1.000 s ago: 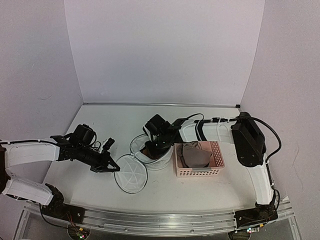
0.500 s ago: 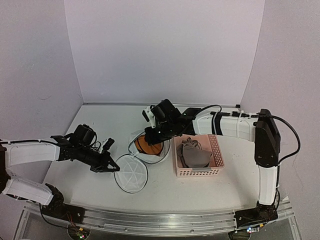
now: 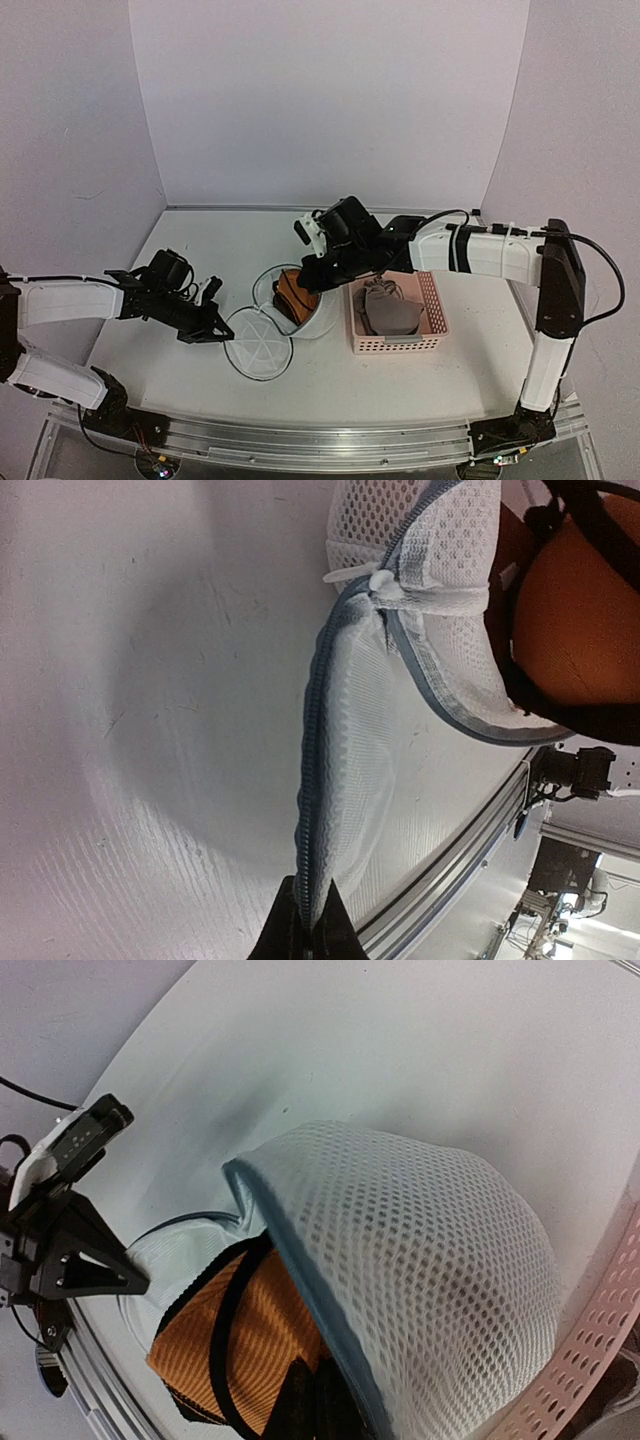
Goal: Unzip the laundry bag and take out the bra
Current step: Pick up the bra from the laundry bag.
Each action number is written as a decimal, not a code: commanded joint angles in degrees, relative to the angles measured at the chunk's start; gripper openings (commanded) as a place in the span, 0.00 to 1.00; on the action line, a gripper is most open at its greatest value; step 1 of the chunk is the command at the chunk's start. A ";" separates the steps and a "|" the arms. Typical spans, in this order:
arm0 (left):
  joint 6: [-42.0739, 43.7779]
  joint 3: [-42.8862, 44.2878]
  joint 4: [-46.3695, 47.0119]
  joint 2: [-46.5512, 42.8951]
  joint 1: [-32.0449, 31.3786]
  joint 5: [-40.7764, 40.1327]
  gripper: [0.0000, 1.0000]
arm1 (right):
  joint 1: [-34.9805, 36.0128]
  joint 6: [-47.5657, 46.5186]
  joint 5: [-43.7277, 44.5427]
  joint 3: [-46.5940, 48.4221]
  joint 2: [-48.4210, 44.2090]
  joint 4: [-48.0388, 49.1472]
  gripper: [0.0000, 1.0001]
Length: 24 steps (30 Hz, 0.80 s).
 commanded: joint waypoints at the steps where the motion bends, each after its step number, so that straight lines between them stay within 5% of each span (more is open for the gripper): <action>1: -0.75 2.92 -0.16 1.56 1.27 -3.03 0.00 | -0.27 -0.02 -4.36 -1.64 -5.68 3.39 0.00; 14: -0.87 9.46 1.01 5.96 1.74 -2.07 0.00 | -0.66 0.73 -24.16 -5.66 -7.93 14.19 0.00; 24: -0.59 9.87 1.19 8.19 0.45 -1.97 0.00 | -0.63 2.79 -26.87 -0.80 -8.37 20.94 0.00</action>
